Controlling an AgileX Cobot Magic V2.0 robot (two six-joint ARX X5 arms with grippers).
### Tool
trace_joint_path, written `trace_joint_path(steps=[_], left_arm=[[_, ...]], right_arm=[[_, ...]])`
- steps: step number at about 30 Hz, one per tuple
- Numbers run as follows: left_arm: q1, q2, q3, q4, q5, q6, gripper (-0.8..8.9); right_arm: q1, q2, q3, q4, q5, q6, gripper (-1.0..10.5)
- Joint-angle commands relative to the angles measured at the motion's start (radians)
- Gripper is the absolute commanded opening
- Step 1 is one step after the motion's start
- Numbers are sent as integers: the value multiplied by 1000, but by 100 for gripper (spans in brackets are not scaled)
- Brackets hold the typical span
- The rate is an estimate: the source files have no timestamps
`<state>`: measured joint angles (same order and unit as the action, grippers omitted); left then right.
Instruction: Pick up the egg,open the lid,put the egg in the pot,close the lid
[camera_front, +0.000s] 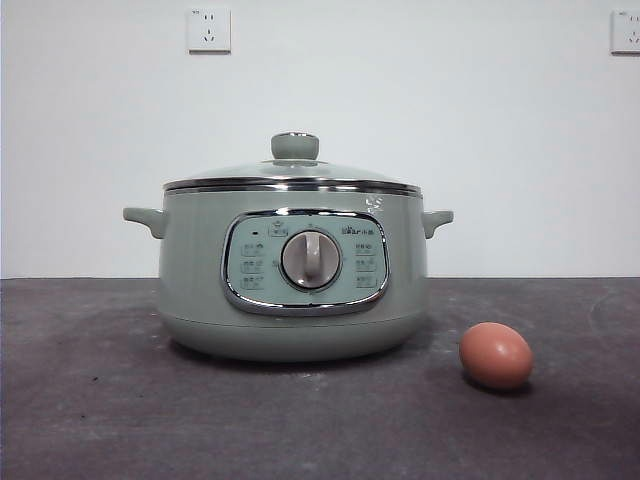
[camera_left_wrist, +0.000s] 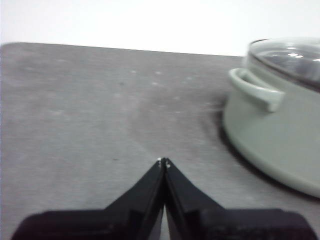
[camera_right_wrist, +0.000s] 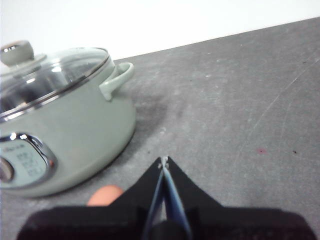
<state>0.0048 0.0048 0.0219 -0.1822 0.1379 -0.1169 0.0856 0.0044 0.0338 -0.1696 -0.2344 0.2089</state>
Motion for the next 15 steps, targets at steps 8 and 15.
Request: trace_joint_path(steps=[8,15], left_arm=[[3,7,164,-89,114,-99,-6],[3,67,314,-210,166,-92,-6]], right_arm=[[2,71,155,-11,-2,65,-12],[3,209,352,-171,-3,45,-12]])
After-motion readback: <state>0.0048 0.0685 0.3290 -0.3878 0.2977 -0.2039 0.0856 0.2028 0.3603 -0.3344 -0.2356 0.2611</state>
